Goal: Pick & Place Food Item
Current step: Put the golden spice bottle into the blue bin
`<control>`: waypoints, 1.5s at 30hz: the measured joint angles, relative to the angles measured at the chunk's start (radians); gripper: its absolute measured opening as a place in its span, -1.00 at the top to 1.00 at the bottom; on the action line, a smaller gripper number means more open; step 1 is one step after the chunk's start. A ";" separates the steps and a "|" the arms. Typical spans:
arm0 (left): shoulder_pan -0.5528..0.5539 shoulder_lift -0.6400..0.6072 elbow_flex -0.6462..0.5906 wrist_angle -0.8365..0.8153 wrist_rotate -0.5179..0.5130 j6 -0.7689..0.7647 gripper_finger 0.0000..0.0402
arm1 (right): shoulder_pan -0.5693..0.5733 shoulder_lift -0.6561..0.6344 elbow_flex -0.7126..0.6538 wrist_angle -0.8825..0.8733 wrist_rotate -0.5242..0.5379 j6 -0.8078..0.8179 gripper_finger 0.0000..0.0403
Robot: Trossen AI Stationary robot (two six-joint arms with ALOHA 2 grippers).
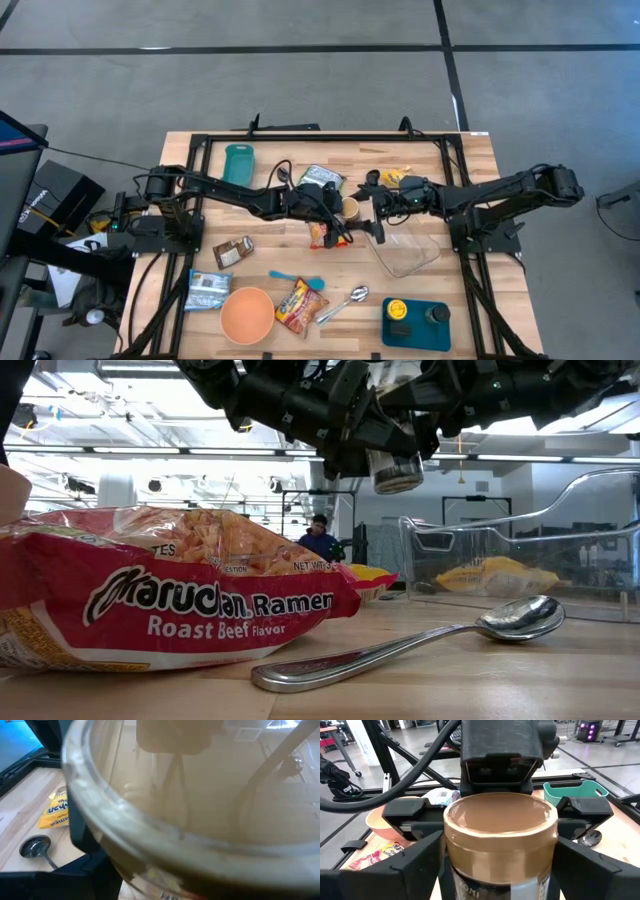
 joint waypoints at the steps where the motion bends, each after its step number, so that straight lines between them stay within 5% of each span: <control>1: 0.000 0.000 0.000 0.000 0.000 0.000 -0.41 | 0.000 0.000 0.000 0.000 0.000 0.000 -0.59; 11: 0.000 0.000 0.000 0.000 0.002 -0.002 -0.41 | 0.000 0.000 0.000 0.000 0.000 0.000 -0.44; 45: 0.001 0.000 0.000 -0.004 -0.001 -0.001 -0.45 | 0.000 0.000 0.000 -0.010 0.000 0.000 -0.39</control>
